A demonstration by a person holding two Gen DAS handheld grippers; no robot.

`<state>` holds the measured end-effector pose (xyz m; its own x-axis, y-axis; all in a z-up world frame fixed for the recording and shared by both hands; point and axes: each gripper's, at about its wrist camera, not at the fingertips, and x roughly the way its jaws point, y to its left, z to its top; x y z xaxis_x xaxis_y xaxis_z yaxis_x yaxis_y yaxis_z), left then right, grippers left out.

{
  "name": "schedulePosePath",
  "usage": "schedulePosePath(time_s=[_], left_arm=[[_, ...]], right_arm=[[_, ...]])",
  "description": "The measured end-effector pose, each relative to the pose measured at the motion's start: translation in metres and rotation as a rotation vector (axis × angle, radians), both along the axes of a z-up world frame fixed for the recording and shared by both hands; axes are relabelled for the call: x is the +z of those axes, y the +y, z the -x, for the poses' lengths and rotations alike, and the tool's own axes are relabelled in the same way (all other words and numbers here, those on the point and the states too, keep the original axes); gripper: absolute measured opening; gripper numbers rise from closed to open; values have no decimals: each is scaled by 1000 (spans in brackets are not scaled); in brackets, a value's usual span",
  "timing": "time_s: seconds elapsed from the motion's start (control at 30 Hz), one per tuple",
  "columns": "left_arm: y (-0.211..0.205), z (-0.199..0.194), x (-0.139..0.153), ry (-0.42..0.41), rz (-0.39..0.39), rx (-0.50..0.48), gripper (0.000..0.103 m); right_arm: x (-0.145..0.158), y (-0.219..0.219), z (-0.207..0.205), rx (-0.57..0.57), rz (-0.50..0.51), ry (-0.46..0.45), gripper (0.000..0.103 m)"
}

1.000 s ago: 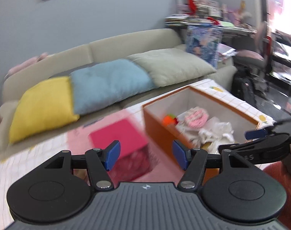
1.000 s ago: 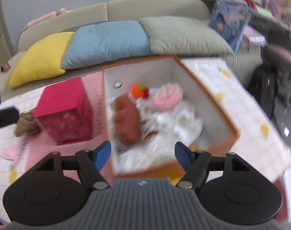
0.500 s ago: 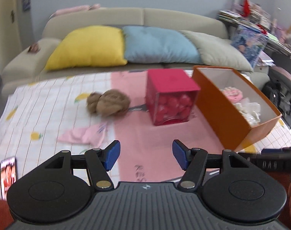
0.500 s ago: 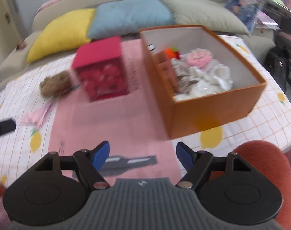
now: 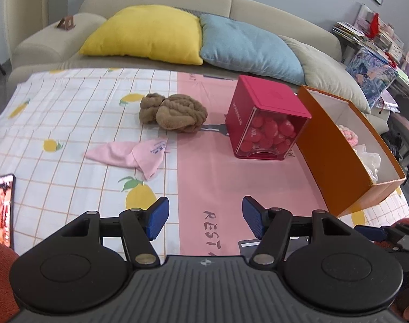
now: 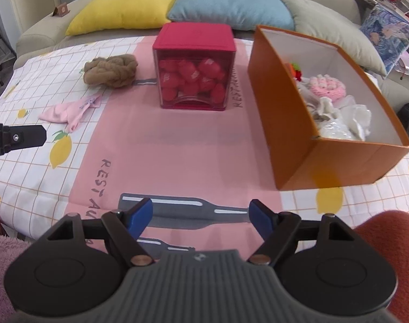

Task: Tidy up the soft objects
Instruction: 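Move both tools back toward the brown towel and pink cloth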

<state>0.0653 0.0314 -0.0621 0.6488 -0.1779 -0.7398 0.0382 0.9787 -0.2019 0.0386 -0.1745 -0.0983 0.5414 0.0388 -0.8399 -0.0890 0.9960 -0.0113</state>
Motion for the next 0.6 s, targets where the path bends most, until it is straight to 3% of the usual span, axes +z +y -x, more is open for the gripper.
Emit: schedulePosePath(time_s=[0.6], left_arm=[[37,-30,-19,-13,49,105,72]], right_arm=[[-7,52,-51,136,-61,-59,77]])
